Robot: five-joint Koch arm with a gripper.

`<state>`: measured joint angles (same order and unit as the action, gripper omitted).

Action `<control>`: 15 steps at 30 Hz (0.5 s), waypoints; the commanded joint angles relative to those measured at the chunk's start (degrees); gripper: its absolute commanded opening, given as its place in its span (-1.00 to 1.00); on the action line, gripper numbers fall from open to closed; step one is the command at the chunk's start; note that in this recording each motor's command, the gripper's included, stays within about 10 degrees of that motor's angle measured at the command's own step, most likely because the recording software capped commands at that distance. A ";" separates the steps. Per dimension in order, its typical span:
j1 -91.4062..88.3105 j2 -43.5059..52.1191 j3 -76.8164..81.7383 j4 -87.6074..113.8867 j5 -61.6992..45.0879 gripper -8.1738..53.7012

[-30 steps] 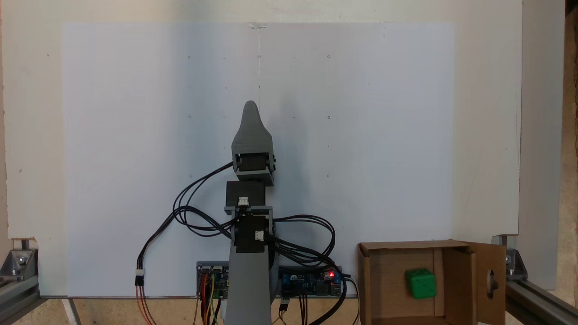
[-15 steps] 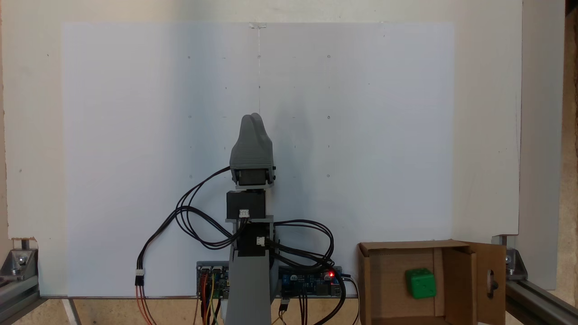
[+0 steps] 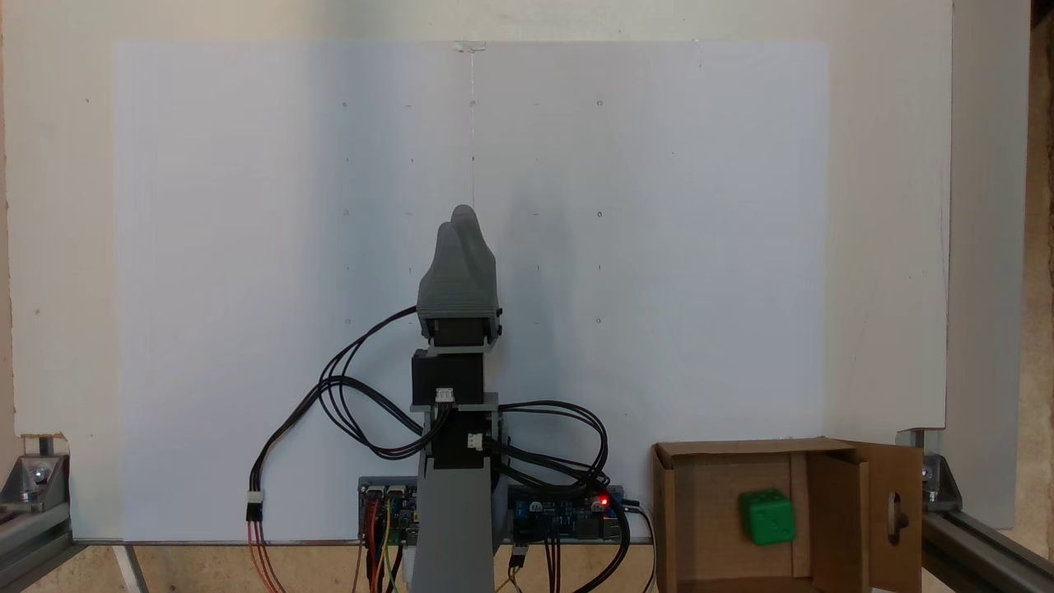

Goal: Grasp a green dice and put it in the bin.

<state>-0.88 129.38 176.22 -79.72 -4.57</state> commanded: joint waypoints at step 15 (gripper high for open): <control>2.02 6.42 2.90 -3.87 1.41 0.68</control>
<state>0.62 129.46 176.22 -79.72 -4.57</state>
